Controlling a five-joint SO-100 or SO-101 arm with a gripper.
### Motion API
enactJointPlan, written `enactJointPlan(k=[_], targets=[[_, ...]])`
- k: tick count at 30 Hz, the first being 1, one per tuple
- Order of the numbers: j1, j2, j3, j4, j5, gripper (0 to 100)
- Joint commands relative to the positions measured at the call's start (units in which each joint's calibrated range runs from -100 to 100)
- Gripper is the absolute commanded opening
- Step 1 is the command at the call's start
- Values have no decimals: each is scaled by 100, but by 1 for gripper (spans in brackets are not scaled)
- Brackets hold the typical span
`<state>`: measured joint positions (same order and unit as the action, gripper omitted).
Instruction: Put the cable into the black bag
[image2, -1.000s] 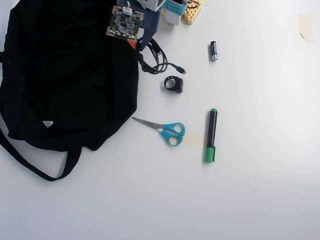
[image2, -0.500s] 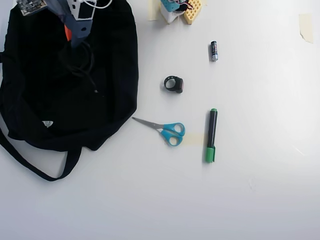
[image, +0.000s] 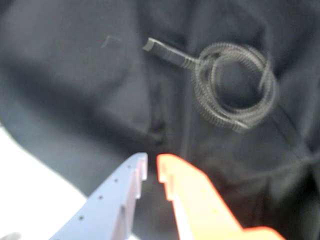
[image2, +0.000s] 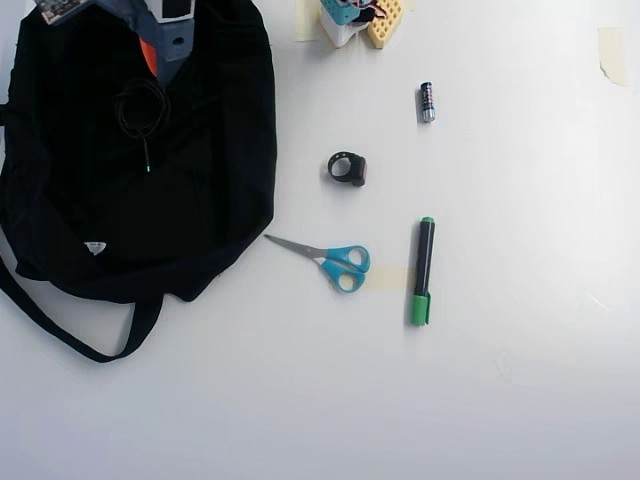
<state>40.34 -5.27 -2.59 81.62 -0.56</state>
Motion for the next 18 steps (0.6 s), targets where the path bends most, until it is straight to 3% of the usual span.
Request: enactJointPlan(k=[1,5,8,18], targets=[[-1468,-1216,-190,692,25,2],[-3278,-2552,1068,1002,25,2],[-4393,-3946,3647,270,19,2],[-4954,-5921,6207,-540,30,2]])
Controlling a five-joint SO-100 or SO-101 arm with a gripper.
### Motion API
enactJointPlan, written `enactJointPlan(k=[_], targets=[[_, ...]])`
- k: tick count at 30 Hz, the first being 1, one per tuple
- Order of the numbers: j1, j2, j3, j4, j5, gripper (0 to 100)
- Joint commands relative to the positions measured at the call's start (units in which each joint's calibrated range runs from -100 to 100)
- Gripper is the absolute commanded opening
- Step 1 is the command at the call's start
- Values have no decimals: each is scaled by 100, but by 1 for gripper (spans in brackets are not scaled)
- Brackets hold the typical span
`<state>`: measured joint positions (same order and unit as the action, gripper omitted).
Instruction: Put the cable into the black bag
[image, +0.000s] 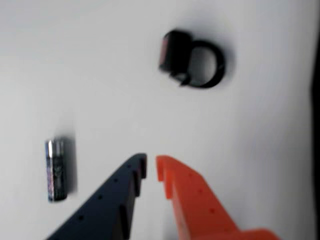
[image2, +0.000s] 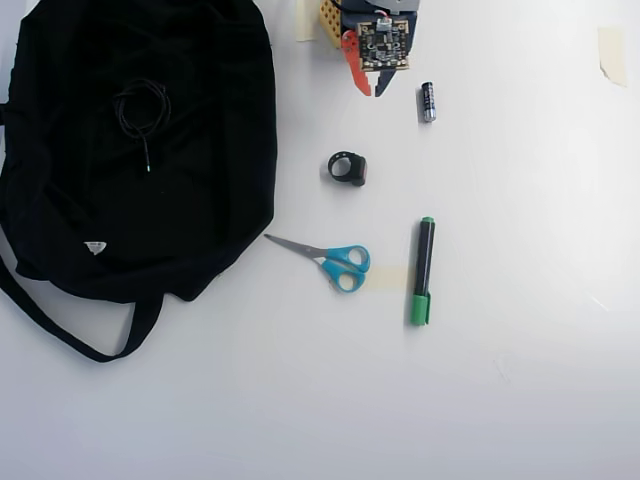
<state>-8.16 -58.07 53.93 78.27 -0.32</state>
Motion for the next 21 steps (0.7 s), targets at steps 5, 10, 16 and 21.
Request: enactJointPlan(k=[5,10,16,21], targets=[[-284,-2085,2001,-592,6,2],[-329,-3330,3358,-1006,6,2],[-321,-4118,4274,-1126,6,2],[-306,-4126,4535,-1032,6,2]])
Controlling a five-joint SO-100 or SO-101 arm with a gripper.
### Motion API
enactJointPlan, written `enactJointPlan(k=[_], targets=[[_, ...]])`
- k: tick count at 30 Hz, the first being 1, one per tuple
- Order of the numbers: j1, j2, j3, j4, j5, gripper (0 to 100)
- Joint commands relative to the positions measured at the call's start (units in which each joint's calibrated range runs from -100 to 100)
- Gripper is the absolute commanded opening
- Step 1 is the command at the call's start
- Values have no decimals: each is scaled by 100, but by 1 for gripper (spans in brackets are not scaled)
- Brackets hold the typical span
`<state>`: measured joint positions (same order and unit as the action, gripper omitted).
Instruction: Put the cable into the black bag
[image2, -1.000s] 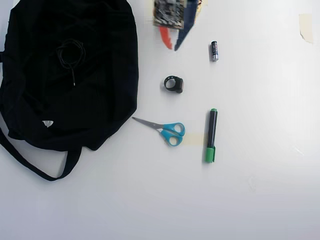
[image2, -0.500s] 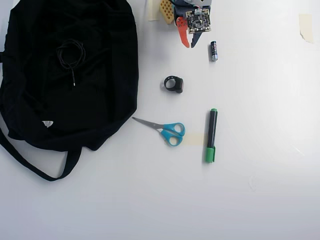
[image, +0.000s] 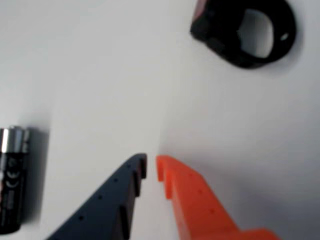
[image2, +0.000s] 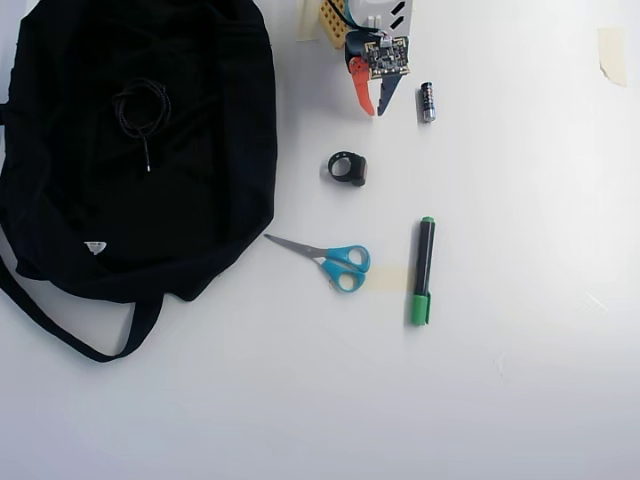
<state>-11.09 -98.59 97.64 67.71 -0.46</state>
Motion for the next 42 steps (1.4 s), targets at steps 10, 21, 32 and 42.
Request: enactJointPlan(k=[10,21,32,42], targets=[[-20,-75,164,524,20,2],[32,-75,164,524,20,2],[32,-75,164,524,20,2],[32,-75,164,524,20,2]])
